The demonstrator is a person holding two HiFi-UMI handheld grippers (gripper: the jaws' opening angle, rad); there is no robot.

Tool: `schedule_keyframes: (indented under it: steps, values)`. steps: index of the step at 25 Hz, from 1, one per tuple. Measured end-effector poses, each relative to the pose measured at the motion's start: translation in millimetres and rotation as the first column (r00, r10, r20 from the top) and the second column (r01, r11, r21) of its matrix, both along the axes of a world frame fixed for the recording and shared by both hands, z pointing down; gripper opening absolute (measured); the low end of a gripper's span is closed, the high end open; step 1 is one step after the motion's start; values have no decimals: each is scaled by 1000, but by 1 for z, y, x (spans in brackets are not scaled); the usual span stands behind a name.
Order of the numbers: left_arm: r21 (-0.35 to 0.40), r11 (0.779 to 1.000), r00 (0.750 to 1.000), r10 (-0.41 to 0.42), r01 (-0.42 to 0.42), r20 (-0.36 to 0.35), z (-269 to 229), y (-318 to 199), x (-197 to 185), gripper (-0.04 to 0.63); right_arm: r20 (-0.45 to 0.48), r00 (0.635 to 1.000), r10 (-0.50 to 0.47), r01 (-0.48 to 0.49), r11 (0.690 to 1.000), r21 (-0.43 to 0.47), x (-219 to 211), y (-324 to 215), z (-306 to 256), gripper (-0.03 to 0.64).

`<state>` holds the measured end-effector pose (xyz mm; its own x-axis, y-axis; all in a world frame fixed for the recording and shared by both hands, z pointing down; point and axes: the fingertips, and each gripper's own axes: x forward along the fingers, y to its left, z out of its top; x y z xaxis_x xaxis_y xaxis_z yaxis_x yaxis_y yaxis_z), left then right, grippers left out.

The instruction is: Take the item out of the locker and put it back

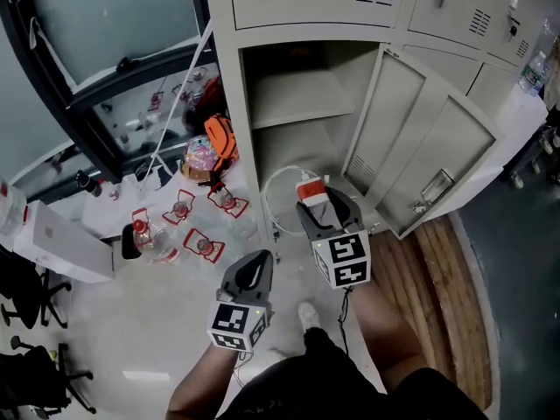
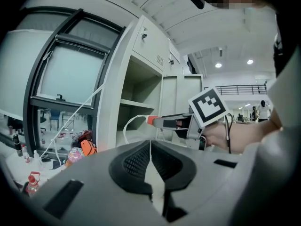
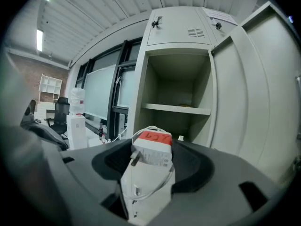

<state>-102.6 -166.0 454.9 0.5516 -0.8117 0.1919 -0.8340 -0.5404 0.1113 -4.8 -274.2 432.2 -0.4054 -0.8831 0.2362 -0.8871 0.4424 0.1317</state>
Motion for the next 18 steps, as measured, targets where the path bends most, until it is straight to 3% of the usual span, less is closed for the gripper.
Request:
schedule_keyframes:
  steps: [18]
  values:
    - [13, 998, 998, -61, 61, -1, -1, -92, 25, 11, 4, 998, -58, 58, 997, -49, 6, -118, 21, 264]
